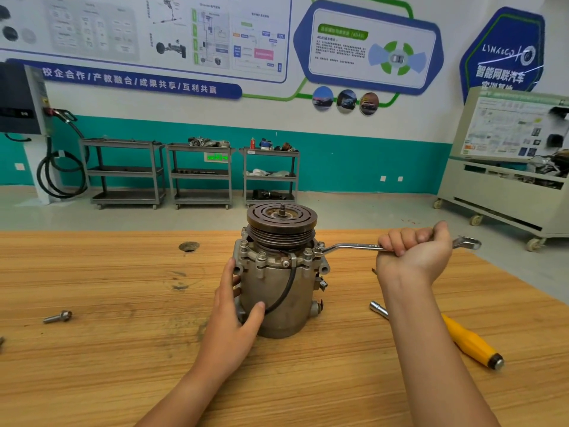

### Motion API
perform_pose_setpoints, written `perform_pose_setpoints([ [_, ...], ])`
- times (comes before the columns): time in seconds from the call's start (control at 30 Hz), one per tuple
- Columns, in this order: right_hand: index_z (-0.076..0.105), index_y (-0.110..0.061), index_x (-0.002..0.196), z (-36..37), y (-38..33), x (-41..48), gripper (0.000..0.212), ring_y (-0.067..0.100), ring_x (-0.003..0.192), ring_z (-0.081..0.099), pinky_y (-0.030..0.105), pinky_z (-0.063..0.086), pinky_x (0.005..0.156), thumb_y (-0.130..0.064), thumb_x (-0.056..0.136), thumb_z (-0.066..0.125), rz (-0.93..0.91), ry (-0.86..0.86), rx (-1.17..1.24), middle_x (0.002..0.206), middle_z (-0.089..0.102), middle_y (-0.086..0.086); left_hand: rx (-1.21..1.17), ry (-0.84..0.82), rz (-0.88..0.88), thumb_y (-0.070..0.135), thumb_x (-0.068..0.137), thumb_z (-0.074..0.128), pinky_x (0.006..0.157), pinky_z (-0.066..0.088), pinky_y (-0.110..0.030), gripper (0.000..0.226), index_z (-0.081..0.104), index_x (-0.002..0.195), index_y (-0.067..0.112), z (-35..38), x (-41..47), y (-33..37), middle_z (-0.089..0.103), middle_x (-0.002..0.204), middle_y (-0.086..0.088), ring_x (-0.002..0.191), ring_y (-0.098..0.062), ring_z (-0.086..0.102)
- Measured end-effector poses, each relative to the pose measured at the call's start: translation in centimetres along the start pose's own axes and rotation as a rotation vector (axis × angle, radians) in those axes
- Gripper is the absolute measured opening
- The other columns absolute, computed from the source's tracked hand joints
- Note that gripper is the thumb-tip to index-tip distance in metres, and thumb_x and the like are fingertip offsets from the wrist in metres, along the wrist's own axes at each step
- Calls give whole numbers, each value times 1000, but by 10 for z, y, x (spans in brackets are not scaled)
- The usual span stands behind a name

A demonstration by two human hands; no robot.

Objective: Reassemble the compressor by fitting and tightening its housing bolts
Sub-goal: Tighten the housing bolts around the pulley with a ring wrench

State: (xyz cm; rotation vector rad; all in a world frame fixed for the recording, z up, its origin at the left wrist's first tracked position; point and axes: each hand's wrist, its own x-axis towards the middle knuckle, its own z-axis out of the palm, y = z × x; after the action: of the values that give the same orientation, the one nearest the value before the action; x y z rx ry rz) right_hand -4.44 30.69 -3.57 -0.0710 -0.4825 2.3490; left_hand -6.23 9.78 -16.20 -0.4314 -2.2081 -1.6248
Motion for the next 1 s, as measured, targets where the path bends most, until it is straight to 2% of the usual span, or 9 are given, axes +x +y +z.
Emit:
perform_pose_setpoints([
  [0.13,31,-20,41,0,-8,4,59,10,35,15,15,18,38,-31,99,34,-34,-3,47,40,19,-6,5,3,1,23,89,60,108,35,-44,88,-3,114,78,0,1,-1,31,145,8,134,-10,33],
  [0.43,29,-21,43,2,0,10,58,10,36,15,15,19,39,-30,100,33,-11,4,-18,40,19,-7,-1,-2,6,23,89,60,107,36,-39,89,-4,112,81,0,1,-3,29,146,9,132,-8,35],
  [0.7,25,-18,56,19,-8,40,45,11,30,15,14,20,39,-25,100,30,186,-50,-237,36,17,-6,-5,3,17,25,89,60,101,38,-31,88,-3,115,80,1,2,-6,30,144,13,127,-4,37],
  [0.83,25,-19,57,7,-3,48,44,10,30,15,12,20,39,-23,100,30,239,-8,-183,35,18,-7,2,0,19,27,89,60,99,36,-27,88,-5,115,80,2,2,-7,28,142,18,125,0,34],
  [0.93,26,-19,57,-11,-1,37,44,10,32,17,15,25,41,-23,100,31,184,41,-94,37,20,-7,3,5,17,26,89,60,100,36,-29,88,-5,115,79,2,2,-7,28,144,15,127,-2,35],
  [1.0,27,-20,55,-15,-1,21,45,11,34,19,18,29,43,-23,99,34,80,46,-94,39,21,-6,9,6,19,25,89,60,100,37,-29,88,-5,115,79,1,2,-7,29,146,12,126,-3,36],
])
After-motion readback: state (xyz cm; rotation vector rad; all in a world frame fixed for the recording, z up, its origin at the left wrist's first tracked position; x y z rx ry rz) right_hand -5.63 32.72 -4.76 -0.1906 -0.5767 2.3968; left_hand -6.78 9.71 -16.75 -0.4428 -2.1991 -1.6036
